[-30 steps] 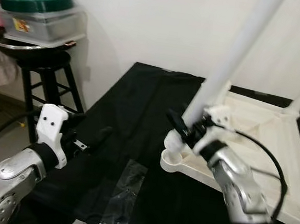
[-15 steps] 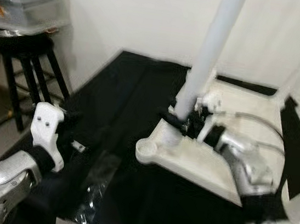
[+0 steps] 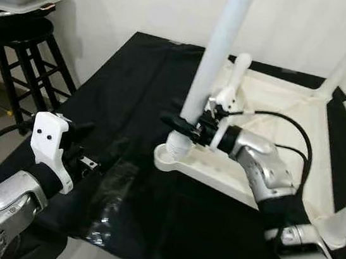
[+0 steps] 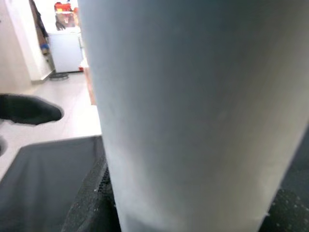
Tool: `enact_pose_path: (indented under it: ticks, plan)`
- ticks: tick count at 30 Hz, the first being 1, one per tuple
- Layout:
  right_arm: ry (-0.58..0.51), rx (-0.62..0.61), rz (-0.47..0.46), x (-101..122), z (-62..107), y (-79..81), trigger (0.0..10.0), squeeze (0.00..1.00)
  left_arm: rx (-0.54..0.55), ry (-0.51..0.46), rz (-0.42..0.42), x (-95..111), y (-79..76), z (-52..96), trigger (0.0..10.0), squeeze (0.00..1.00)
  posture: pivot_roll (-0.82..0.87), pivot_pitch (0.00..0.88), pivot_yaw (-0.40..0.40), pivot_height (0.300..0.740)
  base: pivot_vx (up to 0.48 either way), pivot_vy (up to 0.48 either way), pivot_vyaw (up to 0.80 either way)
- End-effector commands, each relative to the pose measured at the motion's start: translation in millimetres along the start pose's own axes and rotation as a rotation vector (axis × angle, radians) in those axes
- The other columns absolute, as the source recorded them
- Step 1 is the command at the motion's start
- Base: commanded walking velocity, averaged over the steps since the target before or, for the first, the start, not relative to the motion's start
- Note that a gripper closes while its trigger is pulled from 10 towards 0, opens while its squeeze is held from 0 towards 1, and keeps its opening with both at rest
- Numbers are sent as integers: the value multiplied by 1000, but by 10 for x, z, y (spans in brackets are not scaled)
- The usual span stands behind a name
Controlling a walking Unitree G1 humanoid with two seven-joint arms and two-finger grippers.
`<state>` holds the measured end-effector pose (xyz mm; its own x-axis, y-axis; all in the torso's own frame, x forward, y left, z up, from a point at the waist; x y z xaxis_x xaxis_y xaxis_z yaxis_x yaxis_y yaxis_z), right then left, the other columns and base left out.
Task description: Building children table
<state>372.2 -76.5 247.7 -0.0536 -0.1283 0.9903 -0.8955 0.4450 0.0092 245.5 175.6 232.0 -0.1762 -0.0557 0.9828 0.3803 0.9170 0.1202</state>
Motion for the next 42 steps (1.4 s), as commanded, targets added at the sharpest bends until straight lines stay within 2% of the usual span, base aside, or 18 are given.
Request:
enact_pose_path:
  ticks: [1,6,10,12,13,14,16,17,24,27,29,31,33,35,36,37,39,42]
  plan:
    - [-12,1,6,6,9,-16,10000,0,10,13,12,-15,12,22,10000,0,1,180,-87,740,0,0,0]
    - [-8,-46,8,51,34,-184,10000,0,7,14,11,3,1,43,10000,0,7,200,-92,740,0,0,0]
    - [6,-47,0,40,57,-227,10000,0,8,15,11,12,-4,52,10000,0,9,203,-94,740,0,0,0]
    - [68,54,-31,-24,148,-208,10000,0,8,12,12,35,-16,79,10000,0,17,217,-97,740,0,0,0]
    - [68,54,-31,-24,148,-208,10000,0,8,12,12,35,-16,79,10000,0,17,217,-97,740,0,0,0]
    - [108,135,-49,-34,225,-174,10000,0,9,12,14,45,-21,95,10000,0,17,226,-97,740,0,0,0]
    - [108,135,-49,-34,225,-174,10000,0,9,12,14,45,-21,95,10000,0,17,226,-97,740,0,0,0]
    - [132,189,-62,-34,278,-149,10000,0,9,11,14,52,-25,107,10000,0,17,226,-98,740,0,0,0]
    - [193,189,-7,-3,365,-239,10000,0,9,11,20,71,-40,143,10000,0,19,234,-98,740,0,0,0]
    - [121,116,19,127,334,-350,10000,0,15,26,21,6,-23,129,10000,0,17,196,-88,740,0,0,0]
    - [121,116,19,127,334,-350,10000,0,15,26,21,6,-23,129,10000,0,17,196,-88,740,0,0,0]
    - [73,116,11,207,321,-350,10000,0,15,36,10,-23,-17,114,10000,0,17,167,-84,740,0,0,0]
    - [-103,155,-10,506,327,-299,10000,0,23,45,10,-100,18,70,10000,0,13,76,-83,740,0,0,0]
    - [-189,177,-22,626,339,-268,10000,0,32,44,23,-158,54,29,10000,0,14,62,-84,740,0,0,0]
    - [-249,190,-31,693,361,-223,10000,0,33,35,22,-157,57,19,10000,0,12,0,-86,740,0,0,0]
    - [-249,190,-31,693,361,-223,10000,0,33,35,22,-157,57,19,10000,0,12,0,-86,740,0,0,0]
    - [-358,143,-53,773,371,-150,10000,0,30,6,32,-127,42,-21,10000,0,17,0,-89,740,0,0,0]
    - [-358,143,-53,773,371,-150,10000,0,30,6,32,-127,42,-21,10000,0,17,0,-89,740,0,0,0]
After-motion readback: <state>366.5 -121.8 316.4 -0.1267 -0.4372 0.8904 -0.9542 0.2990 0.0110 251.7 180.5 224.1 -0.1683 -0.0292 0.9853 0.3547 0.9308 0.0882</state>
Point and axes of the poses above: a point about 5 cm out from each wrist's last joint towards the gripper, its own z axis pointing back from the gripper into the wrist, its own x axis along the axis of the wrist's last joint, y = z × x, the point moved 2 cm from there along -z, pointing out of the wrist towards the gripper, and after that the axes turned 9 degrees about -z, right-handed, at the moved point
